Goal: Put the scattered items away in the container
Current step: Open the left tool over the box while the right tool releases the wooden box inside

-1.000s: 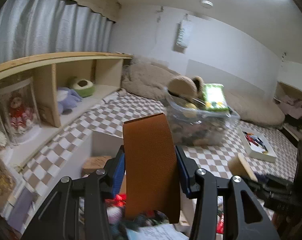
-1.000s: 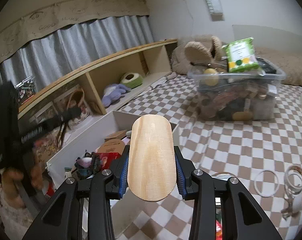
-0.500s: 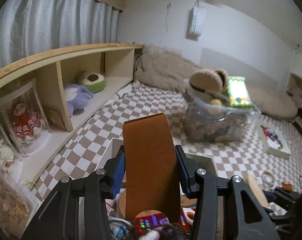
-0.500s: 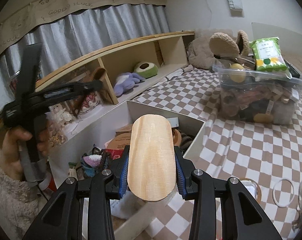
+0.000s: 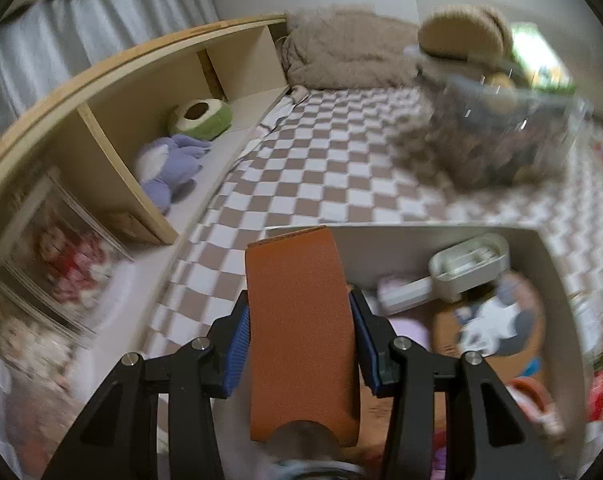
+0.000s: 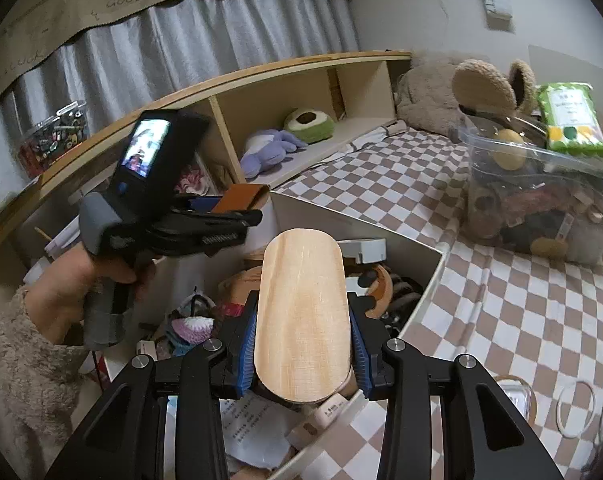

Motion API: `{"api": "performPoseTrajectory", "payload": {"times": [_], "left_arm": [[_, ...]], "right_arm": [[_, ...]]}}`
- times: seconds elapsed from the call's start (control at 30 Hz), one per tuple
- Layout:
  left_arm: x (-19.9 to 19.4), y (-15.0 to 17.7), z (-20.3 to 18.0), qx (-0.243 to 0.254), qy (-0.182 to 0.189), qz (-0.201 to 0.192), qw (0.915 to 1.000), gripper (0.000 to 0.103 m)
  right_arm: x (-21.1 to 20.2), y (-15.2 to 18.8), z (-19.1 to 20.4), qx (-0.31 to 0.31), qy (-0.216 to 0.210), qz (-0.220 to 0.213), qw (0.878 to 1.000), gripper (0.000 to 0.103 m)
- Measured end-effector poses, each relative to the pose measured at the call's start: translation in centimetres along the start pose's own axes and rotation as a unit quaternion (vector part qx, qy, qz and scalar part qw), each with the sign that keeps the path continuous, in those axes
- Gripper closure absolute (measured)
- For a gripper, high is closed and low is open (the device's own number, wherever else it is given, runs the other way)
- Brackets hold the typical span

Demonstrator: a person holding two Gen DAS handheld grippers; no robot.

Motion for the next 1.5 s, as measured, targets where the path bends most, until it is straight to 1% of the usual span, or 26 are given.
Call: {"api": "performPoseTrajectory", "payload": {"times": [0.03,0.07,0.1,0.13,0.17,0.27,0.4,0.53,0.7,0.8,0.9,1.0,1.1,1.17,1.2,1.23,1.27,1.3,1.33,1.37,1.4,1.5], "left_arm": [[0.3,0.1,0.0,0.006,-0.008,-0.001,0.9999,0.056],[0.6,0.2,0.2,0.01,-0.016,-0.001,0.9998,0.049],[0.8,0.3,0.3,0.013,-0.025,-0.001,0.9996,0.042],[0.9,0.4,0.4,0.014,-0.03,-0.004,0.9994,0.028],[0.9,0.4,0.6,0.014,-0.035,-0.011,0.9992,0.024],[0.7,0.5,1.1,0.011,-0.035,-0.02,0.9991,0.024],[0.1,0.7,1.7,-0.006,-0.014,-0.026,0.9995,0.024],[-0.9,1.0,2.7,-0.029,0.008,-0.03,0.9991,0.024],[-3.1,1.5,4.1,-0.076,0.069,-0.037,0.9941,0.024],[-4.4,2.1,4.6,-0.095,0.094,-0.043,0.9901,0.024],[-5.2,2.9,4.8,-0.099,0.109,-0.048,0.9879,0.024],[-5.9,3.7,4.8,-0.104,0.127,-0.05,0.9852,0.024],[-6.4,4.1,4.8,-0.105,0.132,-0.052,0.9844,0.024],[-6.9,4.3,4.9,-0.106,0.131,-0.057,0.9841,0.024],[-7.1,4.3,5.0,-0.106,0.131,-0.059,0.9839,0.024],[-7.3,4.3,5.1,-0.107,0.131,-0.061,0.9837,0.023],[-7.5,4.4,5.4,-0.11,0.127,-0.062,0.9839,0.02],[-7.7,4.5,5.7,-0.114,0.12,-0.065,0.9841,0.016],[-8.0,4.6,6.0,-0.119,0.118,-0.069,0.9834,0.009],[-8.3,4.7,6.3,-0.125,0.118,-0.074,0.9823,0.005],[-8.6,4.8,6.6,-0.131,0.12,-0.075,0.9812,0.004],[-9.2,5.0,7.2,-0.145,0.122,-0.077,0.9789,0.004]], "right_arm": [[0.2,-0.1,0.1,-0.002,0.0,0.002,1.0,0.063],[0.5,-0.3,0.2,-0.004,-0.001,0.005,1.0,0.063],[0.7,-0.5,0.3,-0.005,-0.003,0.009,1.0,0.063],[1.0,-0.6,0.4,-0.007,-0.003,0.012,1.0,0.063],[1.2,-0.7,0.4,-0.008,-0.004,0.014,1.0,0.063],[1.6,-1.2,0.6,-0.01,-0.007,0.018,1.0,0.063],[2.2,-1.9,0.7,-0.017,-0.006,0.02,1.0,0.063],[3.6,-2.2,0.8,-0.019,-0.011,0.036,0.999,0.063],[6.6,-2.6,0.8,-0.032,-0.018,0.075,0.996,0.063],[8.6,-3.0,0.6,-0.033,-0.022,0.096,0.995,0.063],[10.6,-3.2,0.2,-0.031,-0.026,0.122,0.992,0.063],[12.5,-3.3,-0.2,-0.036,-0.018,0.143,0.989,0.063],[14.0,-3.7,-0.3,-0.037,-0.014,0.158,0.987,0.063],[14.8,-4.0,-0.7,-0.041,0.001,0.161,0.986,0.063],[15.0,-4.2,-1.0,-0.04,0.01,0.162,0.986,0.057],[15.2,-4.3,-1.2,-0.036,0.016,0.165,0.985,0.049],[15.2,-4.3,-1.4,-0.033,0.021,0.166,0.985,0.028],[15.0,-4.4,-1.6,-0.034,0.031,0.16,0.986,0.016],[14.6,-4.5,-1.6,-0.038,0.038,0.152,0.987,0.012],[14.1,-4.7,-1.6,-0.038,0.036,0.144,0.988,0.006],[13.5,-4.7,-1.6,-0.033,0.032,0.138,0.989,0.003],[11.9,-4.8,-1.5,-0.028,0.028,0.118,0.992,0.002]]}}
Point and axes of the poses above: each gripper's, at about its wrist camera, not at the fingertips, and x roughly the way its jaws point, z to its left, y to its underside, the point moved 8 cm from there along x, roughly the way its jaws point, and after that the axes turned 14 degrees about -y, right-handed, at the moved point
